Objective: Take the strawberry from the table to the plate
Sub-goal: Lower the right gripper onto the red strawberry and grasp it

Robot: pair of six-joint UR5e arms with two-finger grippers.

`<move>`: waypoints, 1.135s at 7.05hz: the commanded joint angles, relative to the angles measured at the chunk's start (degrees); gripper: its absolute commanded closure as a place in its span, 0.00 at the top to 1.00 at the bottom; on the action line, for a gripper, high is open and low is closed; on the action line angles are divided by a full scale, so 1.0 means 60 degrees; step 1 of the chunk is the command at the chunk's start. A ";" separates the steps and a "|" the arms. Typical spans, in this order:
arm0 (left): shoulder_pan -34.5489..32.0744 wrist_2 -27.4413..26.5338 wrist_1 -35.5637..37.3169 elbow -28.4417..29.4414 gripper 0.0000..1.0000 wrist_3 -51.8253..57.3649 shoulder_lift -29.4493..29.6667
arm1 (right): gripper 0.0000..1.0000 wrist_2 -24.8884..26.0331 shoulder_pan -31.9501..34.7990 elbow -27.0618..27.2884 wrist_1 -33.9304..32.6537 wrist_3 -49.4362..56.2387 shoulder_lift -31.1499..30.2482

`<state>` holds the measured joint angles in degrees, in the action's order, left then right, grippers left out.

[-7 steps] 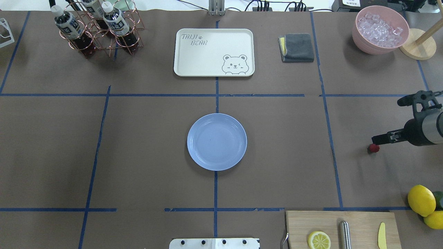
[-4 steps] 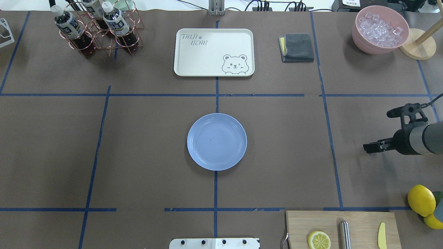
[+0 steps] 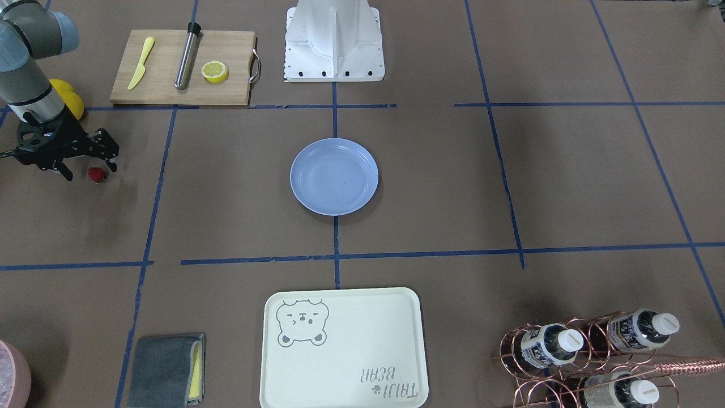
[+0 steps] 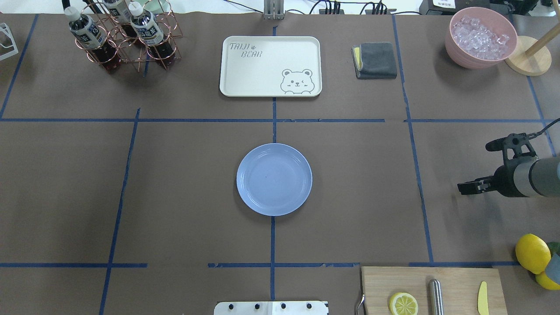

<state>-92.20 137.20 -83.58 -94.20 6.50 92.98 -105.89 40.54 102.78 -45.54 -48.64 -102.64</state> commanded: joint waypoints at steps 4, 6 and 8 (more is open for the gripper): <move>0.0000 0.0000 0.0000 -0.0048 1.00 0.0001 -0.0027 | 0.71 0.0011 -0.0033 -0.0123 0.0002 -0.0008 -0.0003; 0.0000 -0.0014 0.0000 -0.0048 1.00 0.0001 -0.0027 | 0.31 -0.0004 -0.0033 -0.0123 -0.0013 -0.0023 0.0026; 0.0000 0.0000 0.0000 -0.0048 1.00 0.0001 -0.0042 | 0.00 0.0011 -0.0033 -0.0094 0.0002 -0.0037 0.0128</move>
<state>-92.20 137.17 -83.58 -94.48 6.50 92.75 -105.84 40.35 102.12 -45.59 -48.83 -102.16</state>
